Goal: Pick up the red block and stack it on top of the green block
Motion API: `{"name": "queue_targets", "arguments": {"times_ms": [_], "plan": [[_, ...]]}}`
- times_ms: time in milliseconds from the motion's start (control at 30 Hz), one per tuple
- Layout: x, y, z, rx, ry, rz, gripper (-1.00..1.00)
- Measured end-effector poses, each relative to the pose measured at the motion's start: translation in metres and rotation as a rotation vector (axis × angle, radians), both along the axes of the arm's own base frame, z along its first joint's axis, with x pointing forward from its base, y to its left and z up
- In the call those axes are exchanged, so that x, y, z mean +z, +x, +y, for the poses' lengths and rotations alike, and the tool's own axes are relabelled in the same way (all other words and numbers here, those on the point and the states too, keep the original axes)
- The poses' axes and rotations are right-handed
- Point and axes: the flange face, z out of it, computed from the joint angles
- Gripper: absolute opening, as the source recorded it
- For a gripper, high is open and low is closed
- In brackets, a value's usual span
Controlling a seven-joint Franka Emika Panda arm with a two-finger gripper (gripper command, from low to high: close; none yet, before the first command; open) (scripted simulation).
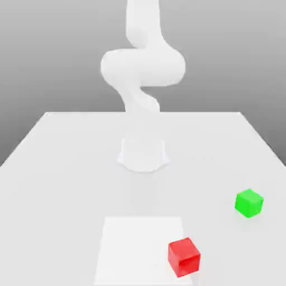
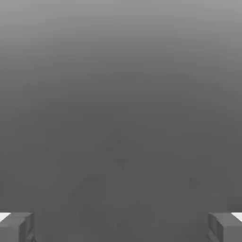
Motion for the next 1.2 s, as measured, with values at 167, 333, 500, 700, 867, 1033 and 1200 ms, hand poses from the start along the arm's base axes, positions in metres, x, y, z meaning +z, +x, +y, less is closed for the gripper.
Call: {"name": "queue_targets", "arguments": {"times_ms": [167,333,500,700,867,1033,1200], "plan": [[-0.090,0.056,0.017,0.064,-0.030,0.153,0.00],[-0.186,0.090,0.035,0.130,-0.059,0.301,0.00],[-0.285,0.103,0.053,0.198,-0.087,0.448,0.00],[-0.402,0.089,0.074,0.288,-0.121,0.623,0.00],[-0.483,0.074,0.079,0.327,-0.134,0.711,0.00],[-0.520,0.073,0.079,0.328,-0.135,0.715,-1.00],[-0.522,0.072,0.080,0.328,-0.135,0.716,-1.00]]}}
